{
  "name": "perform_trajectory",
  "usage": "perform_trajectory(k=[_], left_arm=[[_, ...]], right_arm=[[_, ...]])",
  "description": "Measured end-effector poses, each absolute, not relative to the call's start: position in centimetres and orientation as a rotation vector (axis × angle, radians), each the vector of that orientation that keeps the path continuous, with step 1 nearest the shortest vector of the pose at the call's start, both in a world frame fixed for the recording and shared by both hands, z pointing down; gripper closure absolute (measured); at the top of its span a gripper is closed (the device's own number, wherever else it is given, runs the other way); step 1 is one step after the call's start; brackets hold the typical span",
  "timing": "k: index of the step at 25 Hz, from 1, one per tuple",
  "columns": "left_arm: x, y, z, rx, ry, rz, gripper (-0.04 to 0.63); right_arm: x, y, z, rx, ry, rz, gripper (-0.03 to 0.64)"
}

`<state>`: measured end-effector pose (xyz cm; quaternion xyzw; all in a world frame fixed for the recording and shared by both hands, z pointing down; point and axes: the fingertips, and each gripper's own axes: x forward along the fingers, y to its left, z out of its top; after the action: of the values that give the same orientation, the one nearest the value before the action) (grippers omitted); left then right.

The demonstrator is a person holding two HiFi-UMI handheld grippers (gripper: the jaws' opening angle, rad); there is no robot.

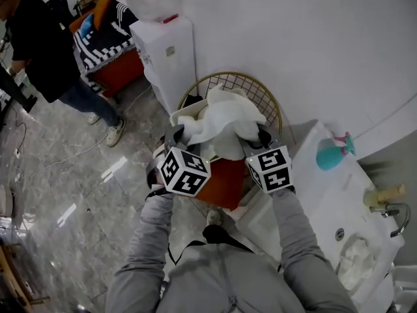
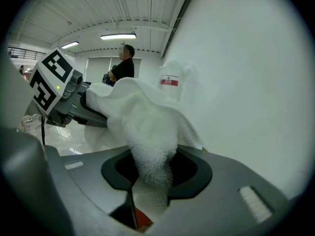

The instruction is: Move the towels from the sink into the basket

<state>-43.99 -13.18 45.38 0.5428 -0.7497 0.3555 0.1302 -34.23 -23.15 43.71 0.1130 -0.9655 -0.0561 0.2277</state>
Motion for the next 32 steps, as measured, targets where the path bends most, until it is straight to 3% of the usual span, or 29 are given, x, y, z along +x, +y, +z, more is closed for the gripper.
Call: perform_trajectory(k=[22, 28, 32], left_arm=[[-50.7, -23.0, 63.1, 1.585, -1.714, 1.124, 0.387], [-51.1, -25.9, 67.0, 1.630, -1.566, 1.126, 0.346], [-51.1, -26.9, 68.9, 1.655, -1.505, 1.120, 0.328]], right_arm=[[-41.4, -31.9, 61.5, 0.426, -2.233, 0.138, 0.476], [-43.7, -33.3, 65.9, 0.417, -2.133, 0.246, 0.412], [-44.3, -33.8, 67.6, 0.433, -2.074, 0.312, 0.407]])
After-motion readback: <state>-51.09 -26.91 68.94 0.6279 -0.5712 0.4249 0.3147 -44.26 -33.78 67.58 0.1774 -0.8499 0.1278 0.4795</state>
